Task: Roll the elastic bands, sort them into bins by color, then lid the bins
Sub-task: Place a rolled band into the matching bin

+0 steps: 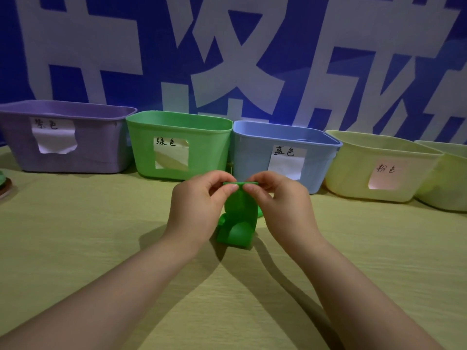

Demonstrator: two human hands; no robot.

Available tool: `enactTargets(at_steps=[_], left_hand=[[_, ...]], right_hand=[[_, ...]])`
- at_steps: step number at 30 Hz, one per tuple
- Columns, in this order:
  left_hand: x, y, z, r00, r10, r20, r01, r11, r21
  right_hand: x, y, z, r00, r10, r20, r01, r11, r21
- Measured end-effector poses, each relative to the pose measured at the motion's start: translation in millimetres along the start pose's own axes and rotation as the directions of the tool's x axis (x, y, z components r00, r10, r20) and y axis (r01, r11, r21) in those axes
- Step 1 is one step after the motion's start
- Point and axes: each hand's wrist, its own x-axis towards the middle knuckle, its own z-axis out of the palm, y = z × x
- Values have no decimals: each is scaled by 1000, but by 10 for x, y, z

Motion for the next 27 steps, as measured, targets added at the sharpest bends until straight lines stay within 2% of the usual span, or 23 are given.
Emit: enactTargets(at_steps=[3, 8, 15, 18, 20, 23, 27], left_hand=[[19, -50, 6, 996, 85, 27, -87, 992, 90], [23, -80, 20, 989, 110, 99, -119, 989, 90], [1, -28, 34, 983, -1, 182, 19, 995, -97], [4, -26, 26, 990, 13, 137, 8, 988, -153], [2, -24, 18, 991, 27, 131, -3, 985, -174], [-10, -1, 12, 990, 23, 139, 1, 986, -168], [-23, 14, -8, 995, 32, 98, -18, 990, -138]], right_hand=[[3, 4, -1, 999, -15, 48, 19, 996, -83], [15, 19, 10, 993, -9, 119, 27, 988, -149], [12, -30, -42, 994, -1, 114, 19, 987, -158], [-7, -60, -54, 990, 25, 137, -19, 999, -51], [-10, -58, -62, 979, 112, 169, -133, 984, 116], [14, -44, -82, 950, 234, 204, -291, 903, 315], [32, -54, -93, 922, 250, 296, -351, 862, 367]])
